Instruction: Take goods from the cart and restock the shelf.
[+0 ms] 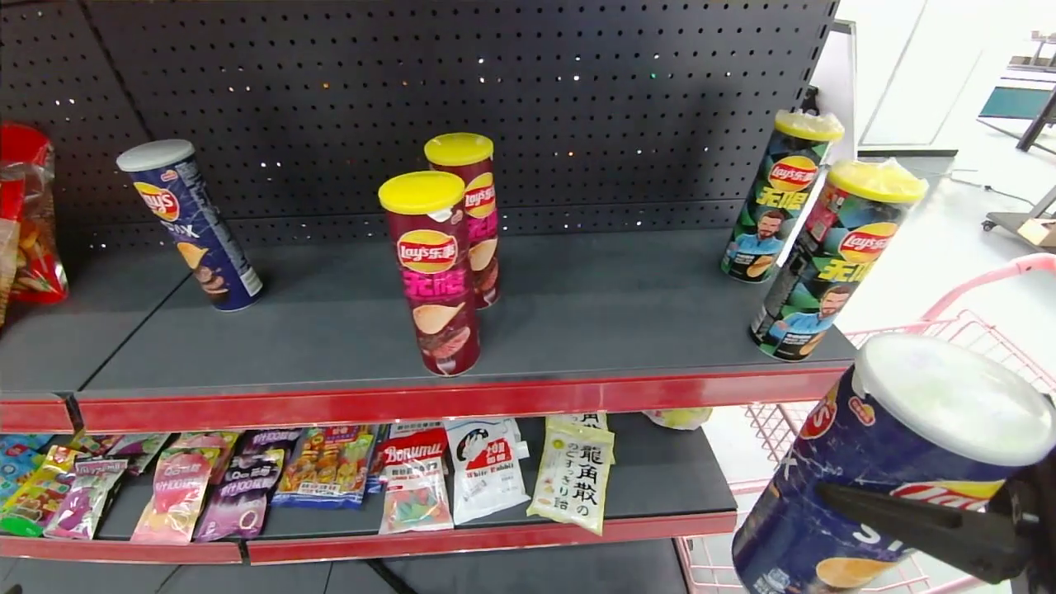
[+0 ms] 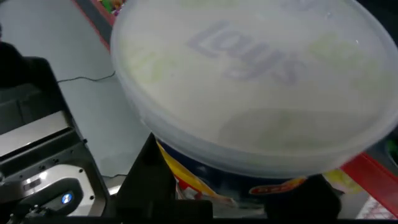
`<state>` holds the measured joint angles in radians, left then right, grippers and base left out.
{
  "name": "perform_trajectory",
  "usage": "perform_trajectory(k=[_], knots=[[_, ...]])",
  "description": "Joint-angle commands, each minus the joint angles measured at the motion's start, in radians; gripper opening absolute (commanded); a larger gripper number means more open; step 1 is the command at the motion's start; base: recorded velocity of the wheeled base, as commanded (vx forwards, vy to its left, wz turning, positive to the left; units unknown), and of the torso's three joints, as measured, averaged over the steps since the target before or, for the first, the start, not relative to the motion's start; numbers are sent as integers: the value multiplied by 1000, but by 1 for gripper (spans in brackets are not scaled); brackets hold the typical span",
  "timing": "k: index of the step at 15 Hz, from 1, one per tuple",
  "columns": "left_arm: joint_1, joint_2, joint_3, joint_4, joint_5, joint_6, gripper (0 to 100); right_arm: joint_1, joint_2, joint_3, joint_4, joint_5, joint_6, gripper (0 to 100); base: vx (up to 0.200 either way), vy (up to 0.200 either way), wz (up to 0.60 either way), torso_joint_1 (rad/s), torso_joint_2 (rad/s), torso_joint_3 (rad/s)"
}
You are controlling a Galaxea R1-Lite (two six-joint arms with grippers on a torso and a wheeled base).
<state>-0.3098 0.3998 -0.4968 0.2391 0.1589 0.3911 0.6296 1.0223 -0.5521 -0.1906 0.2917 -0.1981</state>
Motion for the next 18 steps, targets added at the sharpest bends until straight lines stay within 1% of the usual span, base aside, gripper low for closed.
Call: perform_trajectory(k=[1, 6, 10, 17, 18], knots=[[0, 2, 0, 0, 1, 0, 100, 12, 8, 0, 0, 17, -1, 0, 0, 200, 0, 2, 2, 2], [0, -1, 3, 0, 1, 0, 100, 32, 24, -9, 2, 20, -6, 0, 0, 200, 0, 4, 4, 0], [0, -1, 3, 0, 1, 0, 100, 94, 25, -5, 0, 15, -6, 0, 0, 200, 0, 2, 2, 4], [0, 1, 4, 0, 1, 0, 100, 102, 35, -3, 0, 17, -11, 0, 0, 200, 0, 4, 3, 2], [0, 2, 4, 2, 1, 0, 100, 121, 33, -3, 0, 17, -11, 0, 0, 200, 0, 2, 7, 2]])
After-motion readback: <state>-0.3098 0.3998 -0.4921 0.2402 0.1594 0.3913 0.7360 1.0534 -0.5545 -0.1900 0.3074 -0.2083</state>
